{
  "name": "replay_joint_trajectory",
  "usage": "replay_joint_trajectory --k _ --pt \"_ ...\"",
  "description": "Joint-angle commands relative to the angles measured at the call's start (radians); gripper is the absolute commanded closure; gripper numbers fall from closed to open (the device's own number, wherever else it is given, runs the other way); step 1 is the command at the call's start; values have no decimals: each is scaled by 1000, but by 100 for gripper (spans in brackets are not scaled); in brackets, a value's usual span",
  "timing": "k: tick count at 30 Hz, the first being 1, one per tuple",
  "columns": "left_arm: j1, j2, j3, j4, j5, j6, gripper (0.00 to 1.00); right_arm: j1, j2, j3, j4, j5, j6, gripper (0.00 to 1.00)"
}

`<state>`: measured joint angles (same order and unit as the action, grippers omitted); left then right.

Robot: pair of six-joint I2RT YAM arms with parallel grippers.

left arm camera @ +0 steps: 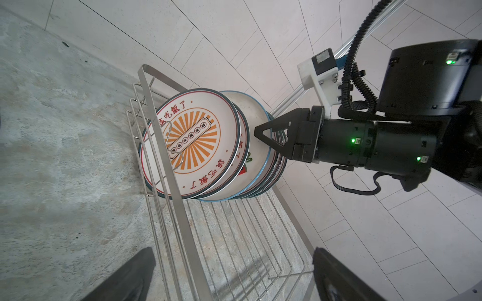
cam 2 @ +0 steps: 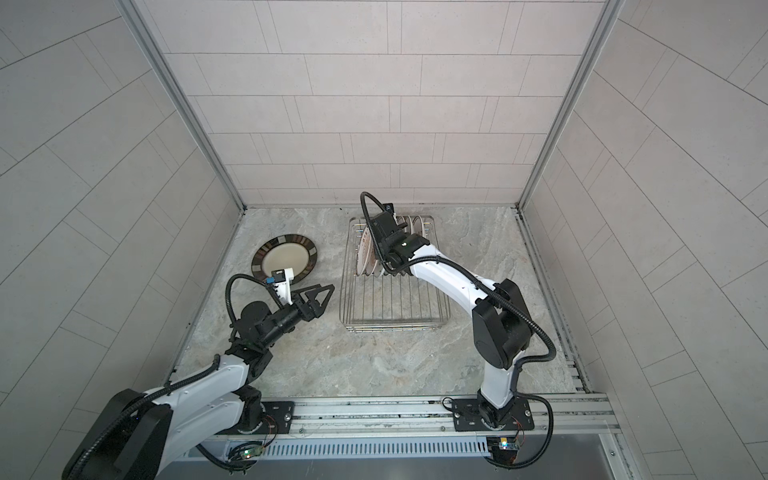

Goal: Unload the plates from the dish rack
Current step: 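Grip the watermelon plate's rim with the right gripper and lift it out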

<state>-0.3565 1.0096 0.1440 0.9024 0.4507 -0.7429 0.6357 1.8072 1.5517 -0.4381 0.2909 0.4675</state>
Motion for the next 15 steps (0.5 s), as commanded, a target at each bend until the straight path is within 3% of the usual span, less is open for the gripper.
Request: replay_joint_trajectory --k 1,9,15 --pt "-8 -8 30 -3 -12 13 0 2 43 42 -11 19 26 72" --pt "-7 -17 29 -21 -21 13 0 8 105 104 -48 134 61 72" --pt "-8 -12 32 -28 -30 13 0 9 146 143 -58 128 54 74"
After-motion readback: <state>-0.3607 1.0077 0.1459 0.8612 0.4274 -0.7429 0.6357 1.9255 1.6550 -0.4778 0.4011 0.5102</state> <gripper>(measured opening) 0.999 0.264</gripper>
